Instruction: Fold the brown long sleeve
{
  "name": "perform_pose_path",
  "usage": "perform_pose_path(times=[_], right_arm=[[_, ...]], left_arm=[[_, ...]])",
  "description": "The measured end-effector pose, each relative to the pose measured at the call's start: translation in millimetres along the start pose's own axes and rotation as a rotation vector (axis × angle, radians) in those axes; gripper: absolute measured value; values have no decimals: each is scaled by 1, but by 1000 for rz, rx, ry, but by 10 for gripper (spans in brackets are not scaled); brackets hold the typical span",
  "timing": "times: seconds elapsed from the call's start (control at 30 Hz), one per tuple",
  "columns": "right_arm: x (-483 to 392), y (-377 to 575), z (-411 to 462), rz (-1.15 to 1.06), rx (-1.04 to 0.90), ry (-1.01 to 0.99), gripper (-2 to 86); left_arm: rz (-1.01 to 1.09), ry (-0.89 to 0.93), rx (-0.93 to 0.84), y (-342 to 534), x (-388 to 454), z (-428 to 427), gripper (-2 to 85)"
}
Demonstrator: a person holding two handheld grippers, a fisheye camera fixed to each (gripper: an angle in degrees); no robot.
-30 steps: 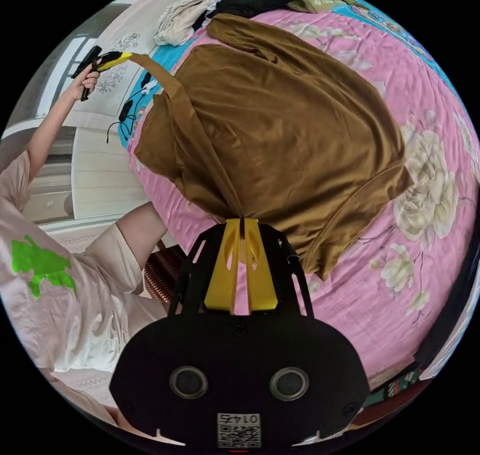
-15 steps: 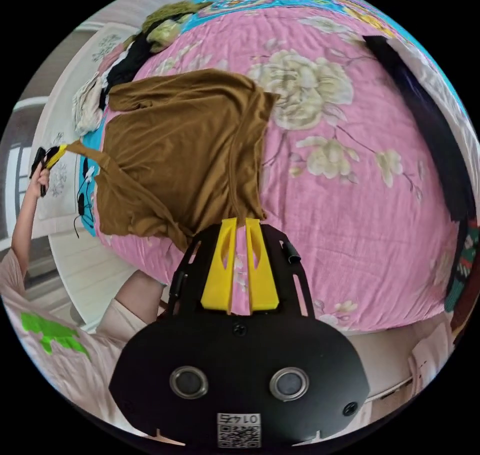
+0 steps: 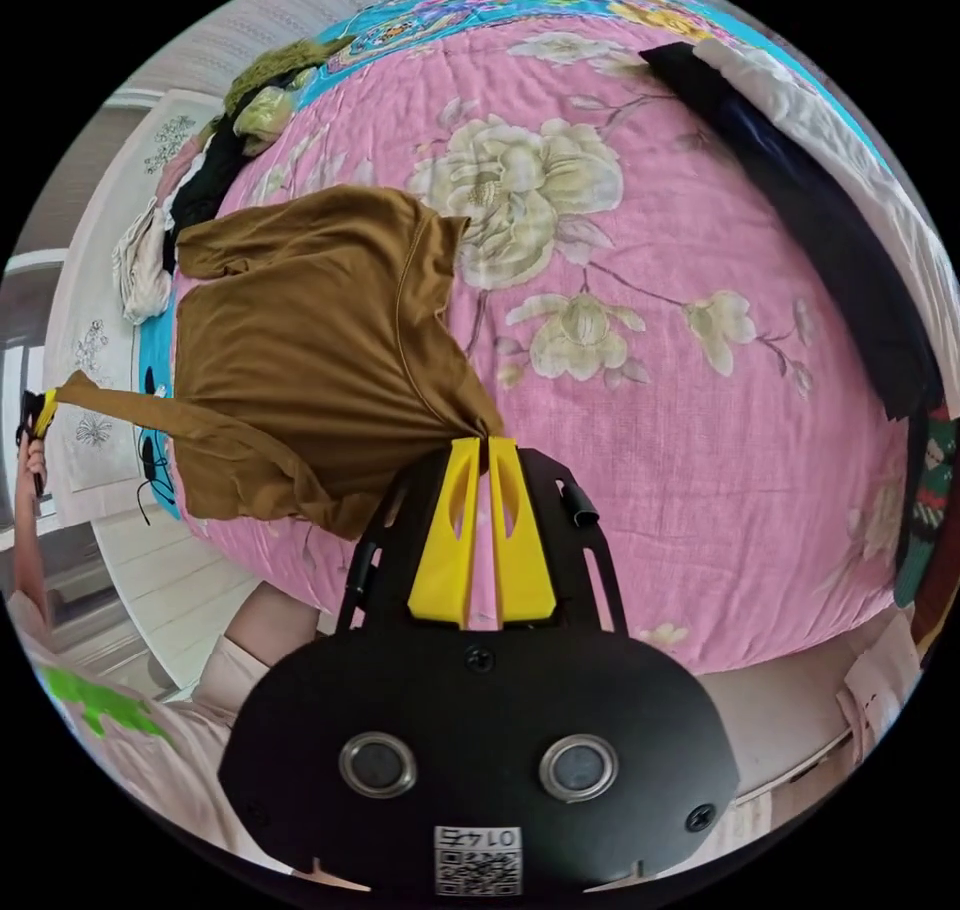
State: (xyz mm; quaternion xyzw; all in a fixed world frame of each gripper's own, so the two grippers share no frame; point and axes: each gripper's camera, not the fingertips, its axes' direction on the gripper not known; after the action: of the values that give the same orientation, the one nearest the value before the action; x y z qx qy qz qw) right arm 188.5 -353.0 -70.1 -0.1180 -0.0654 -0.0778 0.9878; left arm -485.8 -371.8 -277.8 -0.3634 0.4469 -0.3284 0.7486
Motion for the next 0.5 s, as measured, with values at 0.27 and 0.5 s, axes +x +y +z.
perform_pose_path(times=[0.27, 0.5], right_arm=[[3, -12, -31, -28, -1, 77, 71], [-35, -21, -67, -229, 105, 56, 81]], left_arm=[[-39, -68, 105, -13, 6, -30, -10], [-90, -86, 25, -104, -48, 69, -10]])
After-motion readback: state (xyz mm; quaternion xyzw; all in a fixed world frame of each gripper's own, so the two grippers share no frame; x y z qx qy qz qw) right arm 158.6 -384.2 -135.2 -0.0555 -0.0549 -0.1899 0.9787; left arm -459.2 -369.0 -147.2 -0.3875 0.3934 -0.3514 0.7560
